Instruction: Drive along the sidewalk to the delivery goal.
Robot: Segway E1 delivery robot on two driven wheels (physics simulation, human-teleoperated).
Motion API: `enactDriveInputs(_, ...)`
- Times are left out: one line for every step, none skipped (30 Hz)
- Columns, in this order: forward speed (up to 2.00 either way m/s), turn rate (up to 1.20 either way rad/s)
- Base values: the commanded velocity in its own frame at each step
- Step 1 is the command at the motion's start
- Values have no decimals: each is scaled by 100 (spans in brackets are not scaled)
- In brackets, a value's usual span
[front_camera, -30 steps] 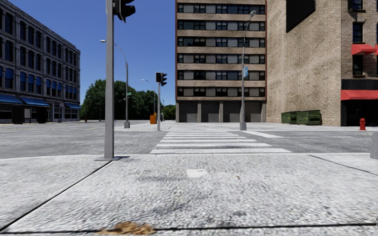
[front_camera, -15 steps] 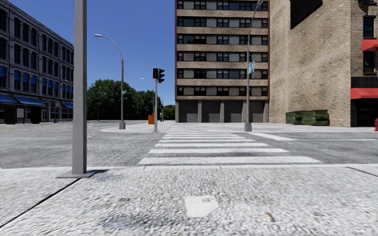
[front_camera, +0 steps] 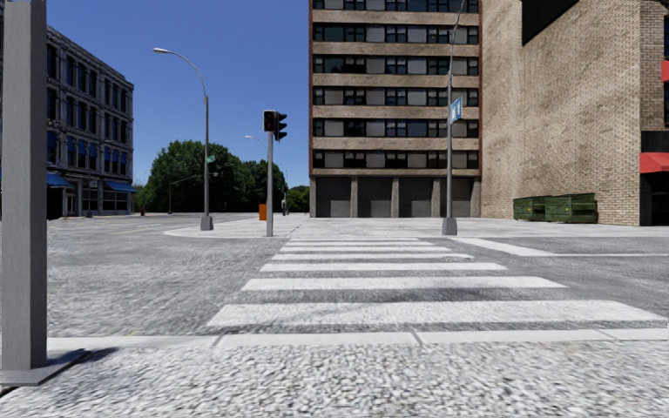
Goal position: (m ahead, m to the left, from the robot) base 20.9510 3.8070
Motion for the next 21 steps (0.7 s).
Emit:
enactDriveInputs(200,18)
enactDriveInputs(200,19)
enactDriveInputs(200,20)
enactDriveInputs(200,7)
enactDriveInputs(200,0)
enactDriveInputs(200,0)
enactDriveInputs(200,0)
enactDriveInputs(200,0)
enactDriveInputs(200,0)
enactDriveInputs(200,0)
enactDriveInputs(200,0)
enactDriveInputs(200,0)
enactDriveInputs(200,0)
enactDriveInputs(200,0)
enactDriveInputs(200,0)
enactDriveInputs(193,0)
enactDriveInputs(176,0)
enactDriveInputs(163,0)
enactDriveInputs(156,0)
enactDriveInputs(155,0)
enactDriveInputs(155,0)
